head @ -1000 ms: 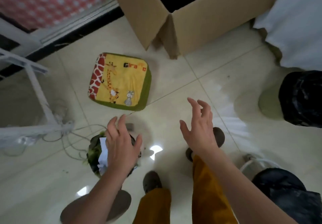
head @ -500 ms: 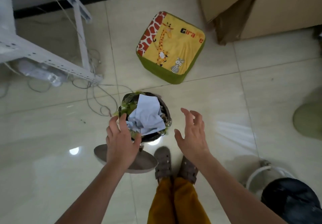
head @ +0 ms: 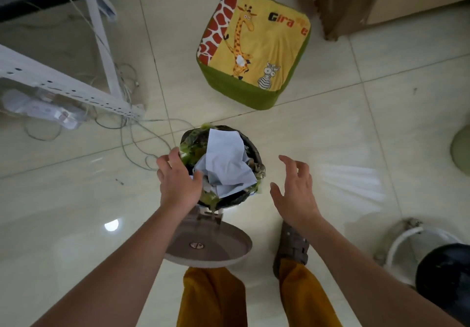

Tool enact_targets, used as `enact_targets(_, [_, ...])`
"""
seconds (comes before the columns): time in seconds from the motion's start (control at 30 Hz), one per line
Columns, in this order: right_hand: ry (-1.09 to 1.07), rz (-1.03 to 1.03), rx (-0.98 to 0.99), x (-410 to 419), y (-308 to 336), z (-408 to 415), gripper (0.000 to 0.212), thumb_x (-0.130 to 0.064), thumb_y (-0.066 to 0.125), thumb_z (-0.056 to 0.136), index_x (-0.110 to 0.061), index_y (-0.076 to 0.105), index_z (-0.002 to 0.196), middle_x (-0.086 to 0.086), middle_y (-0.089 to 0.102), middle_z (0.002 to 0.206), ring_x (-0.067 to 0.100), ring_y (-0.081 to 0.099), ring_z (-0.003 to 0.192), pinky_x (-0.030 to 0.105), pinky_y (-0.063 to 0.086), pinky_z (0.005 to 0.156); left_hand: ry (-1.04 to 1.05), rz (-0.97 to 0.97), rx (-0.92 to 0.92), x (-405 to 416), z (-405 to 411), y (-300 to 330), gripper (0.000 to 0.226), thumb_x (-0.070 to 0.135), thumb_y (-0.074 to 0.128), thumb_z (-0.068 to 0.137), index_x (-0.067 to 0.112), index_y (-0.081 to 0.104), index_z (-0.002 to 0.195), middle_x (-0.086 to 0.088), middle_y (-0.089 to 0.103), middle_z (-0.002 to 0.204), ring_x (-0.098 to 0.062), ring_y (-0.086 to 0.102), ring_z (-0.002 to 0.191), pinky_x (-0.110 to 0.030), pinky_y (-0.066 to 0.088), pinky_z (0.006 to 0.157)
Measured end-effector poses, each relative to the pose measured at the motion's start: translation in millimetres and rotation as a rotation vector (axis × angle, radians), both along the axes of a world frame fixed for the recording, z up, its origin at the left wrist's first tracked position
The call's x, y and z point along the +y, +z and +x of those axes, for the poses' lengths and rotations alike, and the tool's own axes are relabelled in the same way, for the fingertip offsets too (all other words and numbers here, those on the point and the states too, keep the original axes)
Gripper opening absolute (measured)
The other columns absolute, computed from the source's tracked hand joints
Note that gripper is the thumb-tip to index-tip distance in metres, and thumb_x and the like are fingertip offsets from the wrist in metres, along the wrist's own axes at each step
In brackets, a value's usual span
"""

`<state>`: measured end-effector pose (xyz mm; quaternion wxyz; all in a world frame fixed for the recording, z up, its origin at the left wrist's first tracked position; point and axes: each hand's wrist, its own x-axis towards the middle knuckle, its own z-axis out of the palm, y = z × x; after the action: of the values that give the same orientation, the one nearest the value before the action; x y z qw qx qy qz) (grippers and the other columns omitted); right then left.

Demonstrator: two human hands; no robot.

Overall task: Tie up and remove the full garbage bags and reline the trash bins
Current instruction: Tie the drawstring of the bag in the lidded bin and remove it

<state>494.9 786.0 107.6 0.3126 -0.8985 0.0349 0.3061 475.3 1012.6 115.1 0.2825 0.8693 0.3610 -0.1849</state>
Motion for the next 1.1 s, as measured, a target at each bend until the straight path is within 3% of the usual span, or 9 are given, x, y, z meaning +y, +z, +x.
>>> enact_targets(0.2, [-0.217,-0.024,0.039,13,-45,-12,0.057,-0.02,0.055,0.096,-0.025,0.029,0.146,0.011,0.032,0.141,0.031,0.039,0.13,0.039,0.036,0.105,-0.088,-0.039,0.029,33,19,-46,0.047,0.018,0.042,0.1,0.012,0.029,0.145,-0.013,0.023,0.144,-0.033,0.027,0.133,-0.043,0.033,0.102])
enact_targets(0.33, [-0.535,0.055,0.117,26,-77,-25,0.06,-0.022,0.057,0.095,-0.024,0.026,0.147,0.014,0.038,0.14,0.027,0.05,0.114,0.039,0.044,0.094,-0.161,-0.083,0.035,57,24,-73,0.042,0.022,0.039,0.102,0.015,0.035,0.143,-0.012,0.029,0.142,-0.032,0.033,0.131,-0.039,0.03,0.105])
enact_targets(0.47, [-0.673,0.125,0.192,38,-100,-39,0.061,-0.024,0.053,0.098,-0.032,0.021,0.149,0.009,0.042,0.143,0.024,0.053,0.116,0.04,0.047,0.091,-0.215,-0.118,0.073,85,28,-96,0.039,0.025,0.036,0.103,0.019,0.038,0.142,-0.014,0.037,0.138,-0.032,0.04,0.127,-0.04,0.034,0.105])
enact_targets(0.57, [-0.694,0.164,0.197,47,-109,-46,0.057,-0.022,0.049,0.1,-0.036,0.023,0.148,0.0,0.047,0.133,0.016,0.055,0.104,0.031,0.044,0.08,-0.155,-0.164,0.11,96,32,-105,0.041,0.026,0.039,0.103,0.02,0.035,0.143,-0.009,0.049,0.131,-0.028,0.051,0.115,-0.033,0.042,0.088])
enact_targets(0.67, [-0.747,0.184,0.213,52,-112,-44,0.051,-0.023,0.047,0.1,-0.032,0.028,0.147,-0.001,0.054,0.123,0.015,0.059,0.099,0.036,0.05,0.085,-0.092,-0.214,0.171,96,31,-109,0.044,0.024,0.043,0.1,0.017,0.033,0.143,0.003,0.056,0.091,-0.018,0.057,0.079,-0.03,0.045,0.064])
enact_targets(0.8, [-0.807,0.224,0.26,57,-110,-43,0.049,-0.028,0.051,0.099,-0.03,0.033,0.144,-0.001,0.06,0.115,0.022,0.066,0.098,0.047,0.054,0.091,-0.045,-0.264,0.208,95,27,-111,0.027,0.017,0.052,0.094,0.009,0.052,0.12,-0.013,0.063,0.101,-0.031,0.063,0.089,-0.044,0.056,0.079])
enact_targets(0.9, [-0.84,0.211,0.264,58,-108,-43,0.042,-0.025,0.058,0.096,-0.025,0.044,0.136,-0.001,0.061,0.106,0.024,0.069,0.083,0.041,0.057,0.082,-0.049,-0.243,0.163,96,26,-108,0.008,0.006,0.056,0.088,0.009,0.06,0.095,-0.017,0.067,0.096,-0.037,0.064,0.088,-0.045,0.054,0.077])
enact_targets(0.97, [-0.87,0.195,0.265,59,-108,-42,0.039,-0.026,0.061,0.094,-0.021,0.049,0.131,0.0,0.062,0.102,0.024,0.07,0.08,0.037,0.056,0.076,-0.02,-0.267,0.143,97,25,-106,0.019,0.001,0.058,0.087,0.018,0.054,0.078,-0.016,0.064,0.087,-0.034,0.063,0.08,-0.046,0.055,0.077])
enact_targets(1.1, [-0.91,0.188,0.292,60,-108,-38,0.033,-0.021,0.059,0.094,-0.016,0.054,0.126,0.004,0.064,0.103,0.024,0.069,0.085,0.039,0.055,0.079,0.017,-0.311,0.104,98,21,-103,0.015,0.007,0.064,0.087,0.018,0.054,0.09,0.006,0.057,0.076,-0.014,0.059,0.067,-0.019,0.047,0.055])
